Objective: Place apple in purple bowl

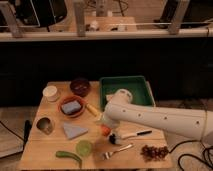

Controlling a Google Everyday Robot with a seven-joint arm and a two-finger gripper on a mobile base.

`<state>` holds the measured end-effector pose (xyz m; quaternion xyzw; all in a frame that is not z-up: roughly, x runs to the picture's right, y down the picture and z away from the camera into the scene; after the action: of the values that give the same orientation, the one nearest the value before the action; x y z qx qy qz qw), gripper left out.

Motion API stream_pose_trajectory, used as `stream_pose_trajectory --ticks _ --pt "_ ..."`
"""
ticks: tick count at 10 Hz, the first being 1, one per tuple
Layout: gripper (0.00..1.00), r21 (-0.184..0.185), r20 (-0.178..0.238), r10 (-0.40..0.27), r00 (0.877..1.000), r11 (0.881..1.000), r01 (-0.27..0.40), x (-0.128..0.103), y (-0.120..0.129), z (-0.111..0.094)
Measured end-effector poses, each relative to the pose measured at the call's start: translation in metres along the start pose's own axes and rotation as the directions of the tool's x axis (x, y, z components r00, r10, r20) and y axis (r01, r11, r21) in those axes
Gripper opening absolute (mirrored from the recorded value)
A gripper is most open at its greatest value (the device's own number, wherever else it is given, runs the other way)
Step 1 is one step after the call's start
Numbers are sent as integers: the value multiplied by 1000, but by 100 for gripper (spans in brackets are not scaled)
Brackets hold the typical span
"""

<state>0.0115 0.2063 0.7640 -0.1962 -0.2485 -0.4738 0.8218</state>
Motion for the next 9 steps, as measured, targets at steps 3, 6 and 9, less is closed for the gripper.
stream_pose_trajectory --ticks 3,6,9 --pt "80 6 61 -75 995 997 75 10 1 6" --pt "80 16 125 -148 981 989 147 14 1 14" --pt "80 9 190 -199 961 980 201 19 -2 27"
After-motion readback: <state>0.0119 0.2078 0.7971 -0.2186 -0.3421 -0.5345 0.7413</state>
